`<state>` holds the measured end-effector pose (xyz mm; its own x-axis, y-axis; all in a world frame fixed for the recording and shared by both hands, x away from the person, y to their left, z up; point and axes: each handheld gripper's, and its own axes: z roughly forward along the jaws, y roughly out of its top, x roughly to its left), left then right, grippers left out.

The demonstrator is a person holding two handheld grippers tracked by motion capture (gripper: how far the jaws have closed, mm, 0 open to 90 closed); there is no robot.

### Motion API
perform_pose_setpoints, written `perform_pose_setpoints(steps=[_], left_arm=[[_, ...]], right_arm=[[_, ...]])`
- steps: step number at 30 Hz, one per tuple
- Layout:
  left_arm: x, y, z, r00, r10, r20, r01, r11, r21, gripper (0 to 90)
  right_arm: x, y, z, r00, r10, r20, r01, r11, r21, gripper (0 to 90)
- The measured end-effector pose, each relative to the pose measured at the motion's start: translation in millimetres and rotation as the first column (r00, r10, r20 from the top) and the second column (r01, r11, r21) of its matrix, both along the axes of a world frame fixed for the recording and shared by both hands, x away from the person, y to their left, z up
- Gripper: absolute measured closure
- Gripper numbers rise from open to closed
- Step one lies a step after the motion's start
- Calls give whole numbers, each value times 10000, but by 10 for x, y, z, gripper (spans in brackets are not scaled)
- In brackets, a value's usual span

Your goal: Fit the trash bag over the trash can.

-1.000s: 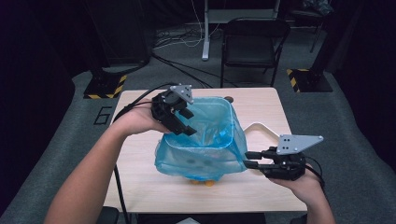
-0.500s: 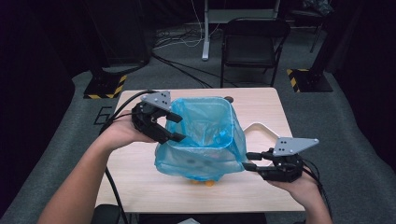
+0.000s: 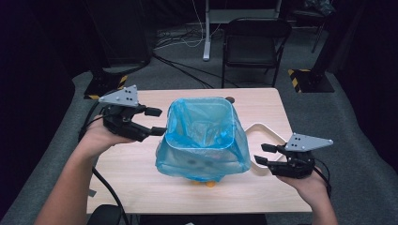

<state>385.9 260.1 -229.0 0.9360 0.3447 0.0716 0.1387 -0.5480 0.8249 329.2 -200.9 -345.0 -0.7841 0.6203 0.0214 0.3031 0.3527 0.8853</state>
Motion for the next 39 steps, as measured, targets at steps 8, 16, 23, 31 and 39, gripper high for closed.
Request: perform_pose_setpoints(steps=[8,16,23,31,39], left_arm=[[-56,298,-118,9982,594,31,-591,9964,-600,371],[-139,384,-254,9960,846,293,-825,9944,-659,371],[-159,420,-436,9934,1043,475,-1021,9936,-476,376],[-158,449,-619,9883,1454,467,-1432,9886,-476,392],[-146,522,-760,9871,1581,256,-1565,9860,-569,424]], right_arm=[[139,-87,-208,9959,-908,-6,908,9958,-121,457],[197,-159,-354,9932,-1158,75,1158,9933,-8,459],[226,-151,-429,9899,-1414,79,1416,9892,-374,456],[238,-96,-495,9925,-1201,228,1215,9901,-710,470],[315,-67,-655,9922,-1226,-233,1198,9879,-984,486]])
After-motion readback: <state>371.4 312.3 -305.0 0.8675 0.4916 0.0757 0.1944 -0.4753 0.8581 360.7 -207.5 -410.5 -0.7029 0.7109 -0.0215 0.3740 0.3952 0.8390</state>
